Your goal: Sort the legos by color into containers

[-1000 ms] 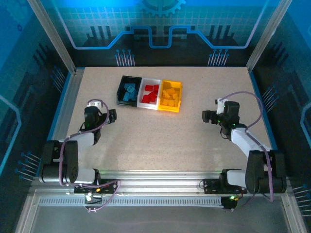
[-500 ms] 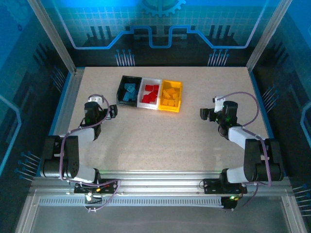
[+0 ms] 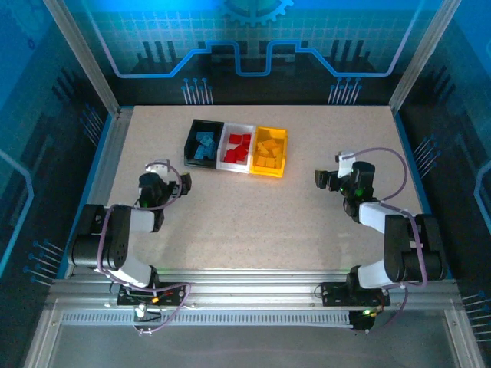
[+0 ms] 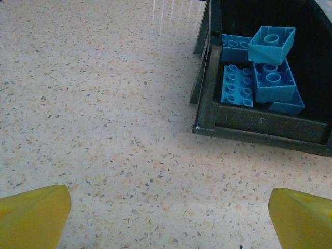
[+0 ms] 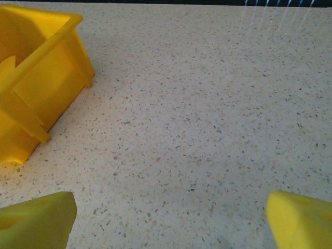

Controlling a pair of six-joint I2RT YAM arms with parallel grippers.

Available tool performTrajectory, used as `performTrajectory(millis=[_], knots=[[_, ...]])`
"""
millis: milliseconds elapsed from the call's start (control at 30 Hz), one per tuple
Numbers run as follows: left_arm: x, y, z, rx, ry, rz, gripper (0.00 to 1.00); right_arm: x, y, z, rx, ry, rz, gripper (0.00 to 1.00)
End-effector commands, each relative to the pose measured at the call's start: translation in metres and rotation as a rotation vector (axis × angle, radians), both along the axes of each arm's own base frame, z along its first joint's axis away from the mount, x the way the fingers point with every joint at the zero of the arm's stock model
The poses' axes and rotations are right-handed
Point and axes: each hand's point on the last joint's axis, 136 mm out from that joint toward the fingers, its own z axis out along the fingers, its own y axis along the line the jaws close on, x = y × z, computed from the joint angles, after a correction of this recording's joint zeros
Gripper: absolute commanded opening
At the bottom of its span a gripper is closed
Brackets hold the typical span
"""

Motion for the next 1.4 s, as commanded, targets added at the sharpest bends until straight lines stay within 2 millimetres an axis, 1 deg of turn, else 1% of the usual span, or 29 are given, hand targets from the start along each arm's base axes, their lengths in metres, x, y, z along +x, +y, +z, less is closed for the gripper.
performTrajectory(millis=[0, 100, 133, 200, 233, 267, 300, 1367], knots=[[0.010, -0.001, 0.021, 0.022, -0.092, -0.003, 0.99, -0.003, -0.002, 0.015, -0.014, -0.110, -0.033, 0.95], [0.010, -0.001, 0.021, 0.032, -0.091, 0.002, 0.99, -0.006, 0.001, 0.013, -0.029, -0.141, -0.019, 0.96], [0.011, -0.001, 0.022, 0.035, -0.092, 0.001, 0.99, -0.005, 0.003, 0.009, -0.033, -0.142, -0.009, 0.96], [0.011, -0.002, 0.022, 0.036, -0.092, 0.002, 0.99, -0.001, 0.006, 0.000, -0.041, -0.135, -0.003, 0.96], [0.011, -0.002, 0.022, 0.037, -0.092, 0.002, 0.99, 0.006, 0.005, 0.002, -0.048, -0.130, -0.016, 0.97], [0.011, -0.002, 0.022, 0.038, -0.092, 0.003, 0.99, 0.007, 0.006, -0.004, -0.062, -0.082, -0.019, 0.98], [0.011, -0.002, 0.022, 0.038, -0.092, 0.002, 0.99, 0.007, 0.008, -0.003, -0.085, -0.098, -0.024, 1.00], [0.011, -0.003, 0.022, 0.039, -0.092, 0.000, 0.99, 0.007, 0.010, -0.004, -0.085, -0.089, -0.014, 1.00]])
